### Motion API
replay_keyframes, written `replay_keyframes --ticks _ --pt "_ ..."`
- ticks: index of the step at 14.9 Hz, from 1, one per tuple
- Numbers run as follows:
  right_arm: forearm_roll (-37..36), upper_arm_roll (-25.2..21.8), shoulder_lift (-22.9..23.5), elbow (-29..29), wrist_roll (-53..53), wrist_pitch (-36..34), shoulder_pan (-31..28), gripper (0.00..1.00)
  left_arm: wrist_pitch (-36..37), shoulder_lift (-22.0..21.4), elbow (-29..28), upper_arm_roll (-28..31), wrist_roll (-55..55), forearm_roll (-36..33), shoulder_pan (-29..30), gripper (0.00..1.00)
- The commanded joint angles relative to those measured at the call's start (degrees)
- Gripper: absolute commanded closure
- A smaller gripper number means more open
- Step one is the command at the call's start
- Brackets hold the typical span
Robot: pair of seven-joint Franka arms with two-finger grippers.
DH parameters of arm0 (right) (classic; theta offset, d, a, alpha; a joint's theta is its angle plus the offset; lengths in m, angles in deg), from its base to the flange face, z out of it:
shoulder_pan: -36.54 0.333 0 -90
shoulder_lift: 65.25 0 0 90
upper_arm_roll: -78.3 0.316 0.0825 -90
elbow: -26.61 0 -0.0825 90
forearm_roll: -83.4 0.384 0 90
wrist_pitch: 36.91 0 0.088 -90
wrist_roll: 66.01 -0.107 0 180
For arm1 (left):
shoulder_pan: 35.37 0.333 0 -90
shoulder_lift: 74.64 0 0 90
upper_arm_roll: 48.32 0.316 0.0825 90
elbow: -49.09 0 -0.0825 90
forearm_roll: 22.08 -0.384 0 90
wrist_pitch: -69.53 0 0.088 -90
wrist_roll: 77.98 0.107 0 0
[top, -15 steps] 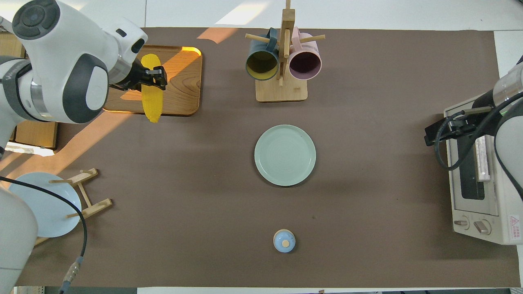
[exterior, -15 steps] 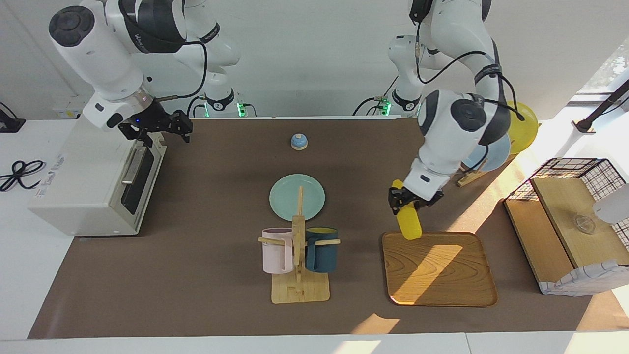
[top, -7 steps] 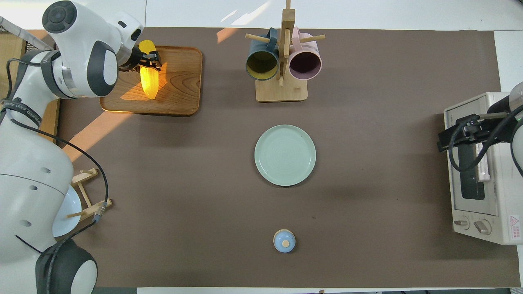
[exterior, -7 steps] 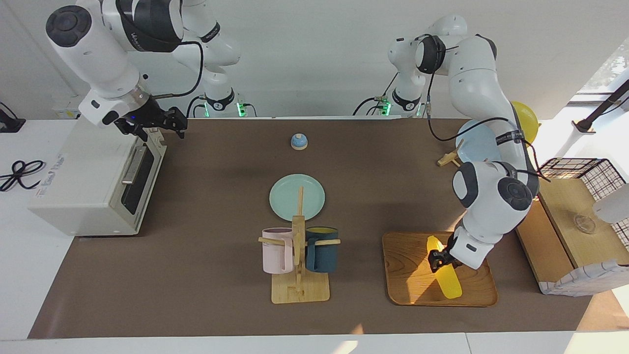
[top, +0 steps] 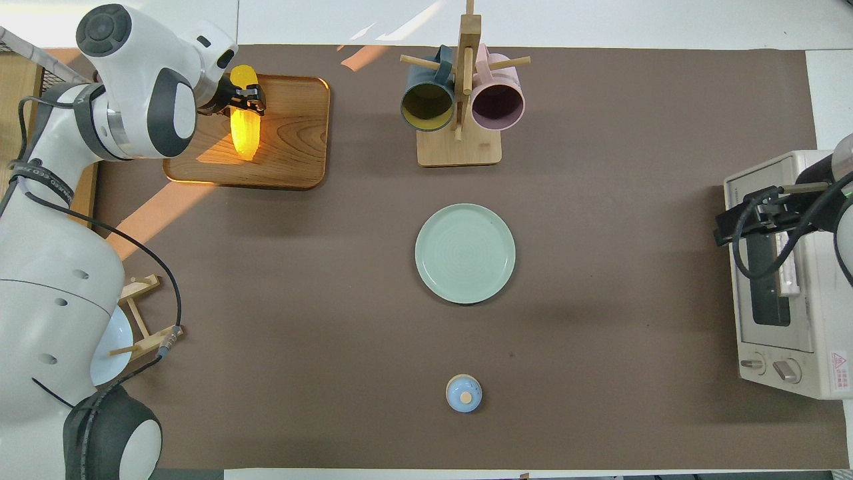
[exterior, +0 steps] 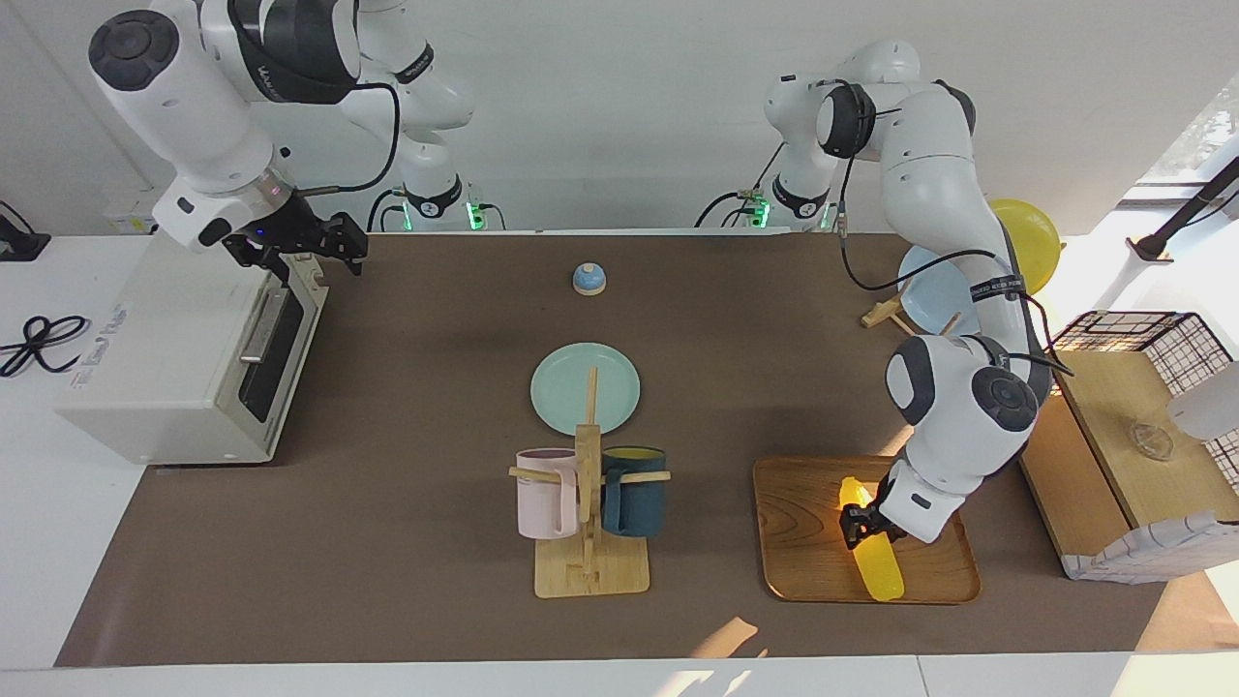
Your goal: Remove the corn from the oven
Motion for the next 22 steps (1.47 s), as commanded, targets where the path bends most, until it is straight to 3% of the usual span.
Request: replay_keyframes --ticks 1,5,9,16,20,22 --pt "0.25 -0.06 -1.27 1.6 -0.02 1.65 0.38 0.0 1.15 -1.11 -0.04 -0.17 1.08 -1.0 0.47 0.0" --pt "0.25 -0.15 -1.27 1.52 0.15 1.92 0.29 0.0 6.67 -9.71 -4.51 -0.08 0.38 -0.65 0.12 0.0" --pt "0.25 -0.06 -1.36 1.52 0.07 1.92 0.55 0.0 13.69 -22.36 -11.55 0.97 0.38 -2.83 0.3 0.0" --pt "0.16 -0.06 -1.36 1.16 -0.02 2.79 0.29 0.0 34.17 -36.6 -13.48 1.15 0.47 -4.87 0.56 0.0" --pt "-0.01 -0.06 -1.36 1.08 -0.11 2.97 0.47 0.0 36.65 -47.41 -24.18 1.41 0.64 -4.87 0.56 0.0" --pt "-0.01 -0.06 -1.36 1.08 -0.11 3.15 0.47 0.0 36.57 -50.68 -29.46 1.15 0.73 -4.87 0.56 0.0"
